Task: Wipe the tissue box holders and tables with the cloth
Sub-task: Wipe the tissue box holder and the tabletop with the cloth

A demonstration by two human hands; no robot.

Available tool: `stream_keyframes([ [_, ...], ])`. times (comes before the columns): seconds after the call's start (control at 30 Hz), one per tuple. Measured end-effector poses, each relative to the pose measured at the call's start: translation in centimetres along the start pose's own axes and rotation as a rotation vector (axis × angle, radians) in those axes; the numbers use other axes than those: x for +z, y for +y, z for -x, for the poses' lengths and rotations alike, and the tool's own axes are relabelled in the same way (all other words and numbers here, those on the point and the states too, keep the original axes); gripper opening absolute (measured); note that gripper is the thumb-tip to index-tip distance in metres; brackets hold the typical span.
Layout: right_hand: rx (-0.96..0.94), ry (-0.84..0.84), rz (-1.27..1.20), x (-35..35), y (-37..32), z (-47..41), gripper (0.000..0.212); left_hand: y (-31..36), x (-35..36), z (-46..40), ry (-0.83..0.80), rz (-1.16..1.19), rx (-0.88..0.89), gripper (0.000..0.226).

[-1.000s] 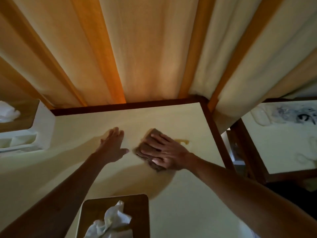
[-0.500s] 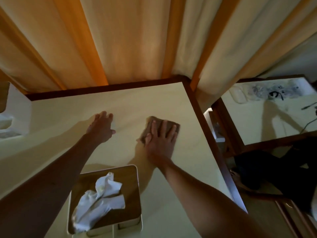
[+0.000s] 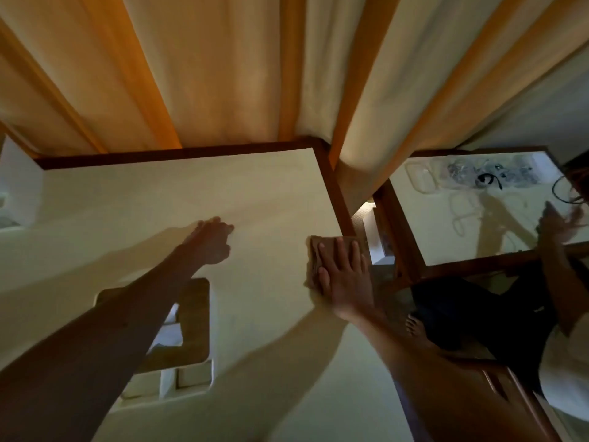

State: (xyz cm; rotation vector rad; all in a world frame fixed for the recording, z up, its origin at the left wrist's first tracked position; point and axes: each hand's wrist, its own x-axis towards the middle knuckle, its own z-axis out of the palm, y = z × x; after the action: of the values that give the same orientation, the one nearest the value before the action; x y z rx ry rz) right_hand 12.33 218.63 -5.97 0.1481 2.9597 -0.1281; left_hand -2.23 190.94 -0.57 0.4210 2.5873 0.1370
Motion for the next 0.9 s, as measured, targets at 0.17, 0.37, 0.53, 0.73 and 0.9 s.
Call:
stream_keyframes([
  [0.17,-0.028,0.041,-0.068,2.2,-4.2,8.6,0.059,4.3,1.3,1.9,-0.104,0.062,0.033,0.043],
  [0.37,-0.078,-0.076,-0.041,0.5,-4.9,4.1,0.068,2.8,0.8,6.4,0.02,0.109,-0.005,0.035],
  [0.53,-0.213,-0.148,-0.067,0.5,-12.5,3.5,0.063,-0.4,-1.5,9.4,0.094,0.2,0.002,0.034],
  [0.73,-0.538,-0.064,0.022,2.4,-11.4,10.9,0.057,-0.9,-0.2,11.4,0.174,0.134,0.045,0.03],
  [0.9,0.087,0.028,-0.004,2.8,-3.9,14.7,0.062,4.9,2.4,13.2,0.238,-0.11,0.275,0.034],
])
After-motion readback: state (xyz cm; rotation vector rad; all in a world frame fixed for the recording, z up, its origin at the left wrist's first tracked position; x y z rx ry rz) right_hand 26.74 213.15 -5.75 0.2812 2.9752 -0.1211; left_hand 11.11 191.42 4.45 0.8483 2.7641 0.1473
